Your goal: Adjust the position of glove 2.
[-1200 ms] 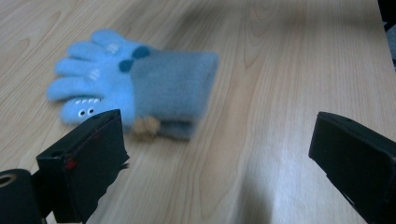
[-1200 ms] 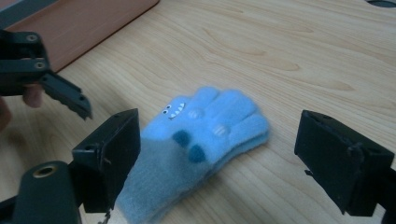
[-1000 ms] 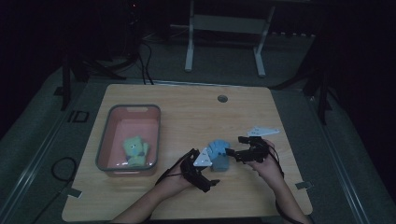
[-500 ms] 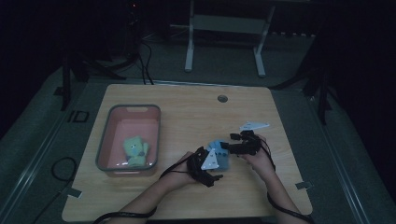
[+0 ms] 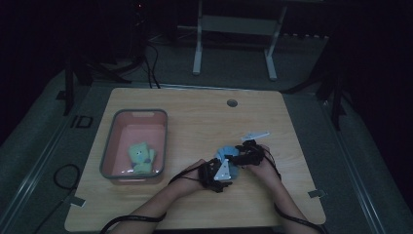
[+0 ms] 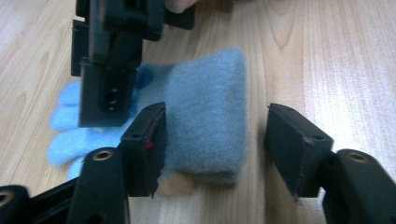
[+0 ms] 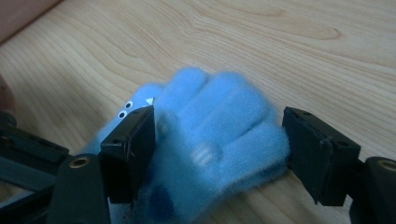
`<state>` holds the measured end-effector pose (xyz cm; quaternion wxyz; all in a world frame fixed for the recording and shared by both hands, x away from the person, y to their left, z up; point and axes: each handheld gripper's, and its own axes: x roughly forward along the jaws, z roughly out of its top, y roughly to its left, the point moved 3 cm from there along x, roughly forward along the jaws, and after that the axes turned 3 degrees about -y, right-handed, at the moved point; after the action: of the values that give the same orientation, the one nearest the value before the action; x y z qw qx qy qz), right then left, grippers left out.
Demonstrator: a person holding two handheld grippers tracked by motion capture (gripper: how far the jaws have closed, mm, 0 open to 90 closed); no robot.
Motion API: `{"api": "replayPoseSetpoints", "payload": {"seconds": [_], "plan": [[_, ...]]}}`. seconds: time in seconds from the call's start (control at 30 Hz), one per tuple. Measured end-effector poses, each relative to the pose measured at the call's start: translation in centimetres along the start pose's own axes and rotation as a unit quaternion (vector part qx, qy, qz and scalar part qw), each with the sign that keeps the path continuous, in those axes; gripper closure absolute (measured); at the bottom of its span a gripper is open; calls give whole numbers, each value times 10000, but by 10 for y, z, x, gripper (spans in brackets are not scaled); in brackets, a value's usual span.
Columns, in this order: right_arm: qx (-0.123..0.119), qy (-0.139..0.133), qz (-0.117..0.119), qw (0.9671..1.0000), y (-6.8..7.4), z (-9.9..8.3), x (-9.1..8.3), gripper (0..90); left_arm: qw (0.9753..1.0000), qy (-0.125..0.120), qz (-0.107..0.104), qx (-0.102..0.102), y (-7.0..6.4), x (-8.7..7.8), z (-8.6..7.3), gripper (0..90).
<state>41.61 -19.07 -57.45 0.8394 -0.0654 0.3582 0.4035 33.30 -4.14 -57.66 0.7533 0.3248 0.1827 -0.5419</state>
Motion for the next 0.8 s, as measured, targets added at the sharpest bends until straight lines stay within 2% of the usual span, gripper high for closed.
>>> {"api": "replayPoseSetpoints", "payload": {"seconds": [0.17,0.3,0.43,0.53,0.63,0.73,0.8], "plan": [[-207,65,-94,9997,2,0,1,273,10000,11,2,23,4,1,-1,556],[-360,104,-92,9993,5,0,2,315,10000,52,-22,-7,5,1,-1,639],[-358,96,18,9993,7,1,2,416,9999,82,-54,-110,8,0,0,714],[-350,137,191,9991,10,2,3,525,9997,114,-126,-169,10,0,1,739],[-261,215,352,9988,12,3,4,695,9995,137,-197,-223,12,-1,2,755],[-266,291,374,9985,15,5,5,744,9994,131,-222,-246,13,-2,3,766],[-146,252,435,9986,15,7,4,753,9993,131,-225,-268,14,-5,3,769]]}}
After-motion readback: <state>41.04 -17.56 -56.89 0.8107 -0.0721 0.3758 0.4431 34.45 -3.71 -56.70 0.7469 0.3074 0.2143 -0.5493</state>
